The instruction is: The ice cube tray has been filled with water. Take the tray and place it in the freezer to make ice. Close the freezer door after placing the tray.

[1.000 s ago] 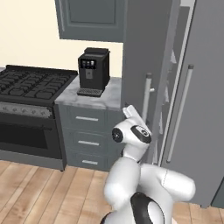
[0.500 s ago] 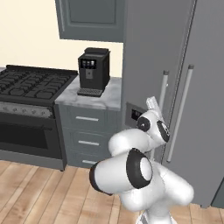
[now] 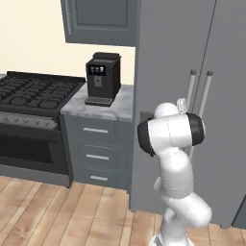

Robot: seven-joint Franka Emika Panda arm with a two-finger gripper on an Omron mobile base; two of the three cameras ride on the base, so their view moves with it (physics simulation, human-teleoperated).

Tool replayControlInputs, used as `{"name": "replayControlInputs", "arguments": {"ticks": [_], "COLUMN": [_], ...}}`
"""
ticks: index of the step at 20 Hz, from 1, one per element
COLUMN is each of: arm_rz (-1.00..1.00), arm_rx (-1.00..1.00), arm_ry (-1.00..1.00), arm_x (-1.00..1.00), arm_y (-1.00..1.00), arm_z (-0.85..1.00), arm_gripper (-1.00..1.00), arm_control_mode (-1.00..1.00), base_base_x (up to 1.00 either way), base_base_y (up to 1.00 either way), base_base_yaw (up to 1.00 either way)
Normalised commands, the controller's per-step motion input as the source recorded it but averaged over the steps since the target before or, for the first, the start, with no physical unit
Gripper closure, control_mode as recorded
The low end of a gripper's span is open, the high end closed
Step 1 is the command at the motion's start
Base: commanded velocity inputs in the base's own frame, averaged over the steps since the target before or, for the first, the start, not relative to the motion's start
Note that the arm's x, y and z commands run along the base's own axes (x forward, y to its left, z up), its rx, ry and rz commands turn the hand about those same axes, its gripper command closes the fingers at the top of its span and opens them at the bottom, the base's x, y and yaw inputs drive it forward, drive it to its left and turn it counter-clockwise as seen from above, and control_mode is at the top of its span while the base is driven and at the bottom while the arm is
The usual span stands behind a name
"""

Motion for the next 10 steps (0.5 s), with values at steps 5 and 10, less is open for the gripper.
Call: {"name": "replayControlInputs", "arguments": {"ticks": [5,10], "arm_rz": [0.00,0.00], "arm_rx": [0.12,0.11], "arm_ry": [-0.08,0.00], "arm_x": [0.47,0.55], "arm_y": [-0.70,-0.56], "arm_z": [0.16,0.13], "arm_gripper": [-1.00,-1.00], "arm_control_mode": [-1.00,-1.00], "base_base_x": [0.00,0.00], "base_base_y": [0.00,0.00], "base_base_yaw": [0.00,0.00]}}
